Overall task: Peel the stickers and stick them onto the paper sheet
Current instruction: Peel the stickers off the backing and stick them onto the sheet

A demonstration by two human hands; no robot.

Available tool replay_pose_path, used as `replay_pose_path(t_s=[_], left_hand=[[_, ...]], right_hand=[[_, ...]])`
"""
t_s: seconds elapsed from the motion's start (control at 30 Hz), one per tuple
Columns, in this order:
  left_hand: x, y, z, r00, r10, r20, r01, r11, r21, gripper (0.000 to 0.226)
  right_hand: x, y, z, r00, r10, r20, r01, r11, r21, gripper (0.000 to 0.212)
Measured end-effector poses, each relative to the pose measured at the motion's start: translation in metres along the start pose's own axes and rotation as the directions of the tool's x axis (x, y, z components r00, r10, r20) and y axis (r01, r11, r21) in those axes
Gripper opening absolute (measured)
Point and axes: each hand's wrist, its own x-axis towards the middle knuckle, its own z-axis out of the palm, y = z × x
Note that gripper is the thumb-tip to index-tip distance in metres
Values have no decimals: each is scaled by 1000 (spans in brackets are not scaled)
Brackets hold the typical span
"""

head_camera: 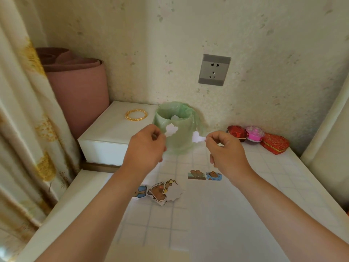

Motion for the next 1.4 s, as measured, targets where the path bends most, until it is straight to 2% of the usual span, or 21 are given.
replay_pose_path(t_s=[0.17,0.23,0.3,0.4,0.47,0.6,0.7,0.8,0.9,1.0,1.2,1.4], left_hand=[[2,-2,-14,1000,6,17,-5,998,-66,16],[3,-3,-18,1000,11,22,-10,998,-60,16],[4,-5,-21,999,15,29,-14,999,-41,16],[4,-8,-25,999,17,35,-15,999,-40,16],[4,-8,-27,999,18,36,-16,999,-42,16],[4,-9,-31,999,12,39,-9,999,-53,17],[4,-9,-31,998,-15,59,19,997,-73,17],[2,-4,-27,996,-43,77,53,989,-137,16],[-1,2,-20,990,-68,120,90,978,-187,15],[-5,7,-9,976,-92,197,138,961,-238,16],[-13,19,13,901,-149,409,292,903,-315,16],[-19,24,37,816,-188,547,416,847,-331,15]], right_hand=[[52,-25,25,982,-187,-28,177,962,-210,19],[80,-37,37,973,-229,-40,206,929,-308,20],[104,-45,50,974,-226,1,204,879,-430,19],[127,-46,67,977,-168,128,211,739,-640,19],[130,-47,74,977,-130,170,213,666,-715,17],[127,-50,76,974,-134,181,224,655,-722,17],[118,-50,69,964,-230,136,264,737,-622,19],[92,-50,59,919,-379,108,383,792,-476,21],[53,-45,43,836,-519,181,542,723,-429,24],[21,-37,24,771,-568,290,633,630,-450,29],[-5,-13,-2,680,-666,305,689,441,-575,15],[-15,6,-25,660,-700,272,681,405,-610,8]])
